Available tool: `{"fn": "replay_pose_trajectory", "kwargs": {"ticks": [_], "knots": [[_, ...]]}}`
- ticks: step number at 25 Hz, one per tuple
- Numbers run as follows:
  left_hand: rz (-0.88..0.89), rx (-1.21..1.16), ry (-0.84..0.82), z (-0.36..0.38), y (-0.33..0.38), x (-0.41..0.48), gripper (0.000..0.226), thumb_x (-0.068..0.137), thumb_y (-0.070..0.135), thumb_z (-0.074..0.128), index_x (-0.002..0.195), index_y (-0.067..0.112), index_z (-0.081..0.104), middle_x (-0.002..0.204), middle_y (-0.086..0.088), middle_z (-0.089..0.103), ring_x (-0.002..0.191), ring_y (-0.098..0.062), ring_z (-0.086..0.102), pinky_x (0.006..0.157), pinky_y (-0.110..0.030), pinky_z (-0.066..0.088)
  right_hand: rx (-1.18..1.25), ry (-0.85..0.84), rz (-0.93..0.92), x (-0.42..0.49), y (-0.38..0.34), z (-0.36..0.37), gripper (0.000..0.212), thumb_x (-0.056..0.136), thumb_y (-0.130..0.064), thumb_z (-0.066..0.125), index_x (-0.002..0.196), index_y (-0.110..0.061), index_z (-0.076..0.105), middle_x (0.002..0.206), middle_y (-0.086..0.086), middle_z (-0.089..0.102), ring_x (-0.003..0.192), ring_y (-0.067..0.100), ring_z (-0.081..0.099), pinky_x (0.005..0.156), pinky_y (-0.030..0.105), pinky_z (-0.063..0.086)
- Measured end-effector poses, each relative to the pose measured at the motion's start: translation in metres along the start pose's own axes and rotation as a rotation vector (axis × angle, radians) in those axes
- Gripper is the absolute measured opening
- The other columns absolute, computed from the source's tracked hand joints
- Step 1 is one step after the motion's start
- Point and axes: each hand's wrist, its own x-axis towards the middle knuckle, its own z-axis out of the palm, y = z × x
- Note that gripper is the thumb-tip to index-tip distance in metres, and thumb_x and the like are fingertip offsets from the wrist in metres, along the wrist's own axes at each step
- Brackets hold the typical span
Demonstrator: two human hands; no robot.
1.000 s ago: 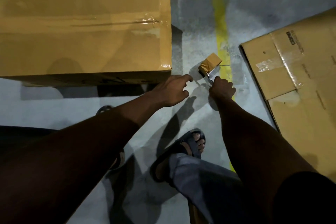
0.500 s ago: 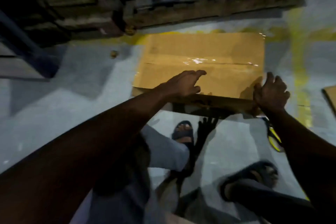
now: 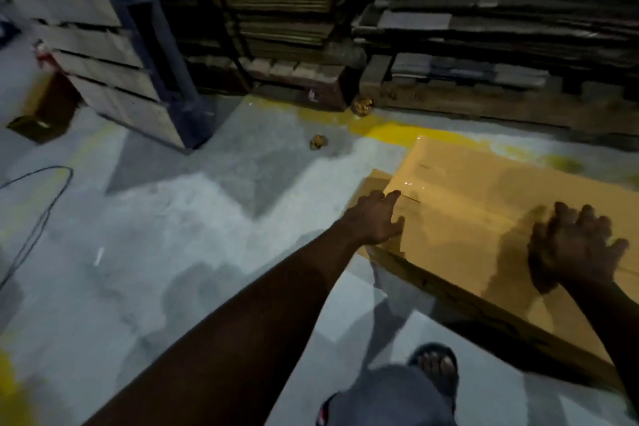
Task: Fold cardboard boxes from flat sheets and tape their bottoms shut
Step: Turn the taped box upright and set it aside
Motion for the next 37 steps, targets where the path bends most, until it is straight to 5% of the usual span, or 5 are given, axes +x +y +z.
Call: {"fn": "replay_pose_trajectory", "kwargs": {"ticks": [5, 13, 27, 34, 37], "knots": [[-0.221, -0.152, -0.002, 0.023, -0.005, 0.068, 0.094, 0.085, 0.050, 0.063, 0.153, 0.028, 0.001, 0.158, -0.020, -0.003, 0.140, -0.049, 0.016, 0.110, -0.057, 0.026, -0.052, -0.063, -0.063, 0.055, 0.001, 0.026, 0.065, 0.090, -0.050, 0.028, 0.143, -0.012, 0.029, 0.150, 0.032, 0.024, 0.134, 0.053, 0.025, 0.101, 0.075, 0.021], [-0.312, -0.398, 0.130, 0.043, -0.006, 0.132, 0.105, 0.071, 0.048, 0.075, 0.150, 0.020, 0.013, 0.147, -0.017, 0.037, 0.132, -0.039, 0.040, 0.104, -0.054, 0.038, 0.024, 0.159, -0.075, 0.074, 0.035, 0.043, 0.058, 0.097, -0.042, 0.029, 0.150, -0.017, 0.028, 0.158, 0.022, 0.022, 0.144, 0.048, 0.016, 0.111, 0.067, 0.010], [-0.394, -0.403, 0.302, 0.044, 0.012, 0.101, 0.100, 0.061, 0.050, 0.083, 0.139, 0.013, 0.033, 0.136, -0.014, 0.047, 0.123, -0.037, 0.047, 0.099, -0.051, 0.043, 0.284, 0.278, 0.925, 0.019, 0.118, -0.012, 0.064, 0.086, -0.049, 0.042, 0.141, -0.015, 0.039, 0.133, 0.015, 0.049, 0.120, 0.038, 0.047, 0.097, 0.051, 0.033], [-0.337, -0.763, 0.622, -0.022, 0.034, 0.061, 0.063, 0.078, 0.033, 0.068, 0.130, 0.014, 0.038, 0.127, -0.011, 0.053, 0.115, -0.033, 0.052, 0.098, -0.046, 0.043, 0.548, 0.533, 0.784, 0.030, 0.098, -0.090, 0.063, 0.088, -0.045, 0.035, 0.145, -0.015, 0.036, 0.145, 0.011, 0.042, 0.130, 0.033, 0.040, 0.103, 0.048, 0.030], [-0.477, -0.919, 0.669, -0.009, 0.035, 0.029, 0.036, 0.092, 0.033, 0.049, 0.120, 0.011, 0.042, 0.125, -0.019, 0.054, 0.114, -0.035, 0.053, 0.095, -0.044, 0.043, 0.601, 0.434, 0.835, 0.006, 0.098, -0.090, 0.055, 0.099, -0.050, 0.032, 0.136, -0.010, 0.041, 0.138, 0.016, 0.049, 0.126, 0.036, 0.048, 0.100, 0.049, 0.037]]}}
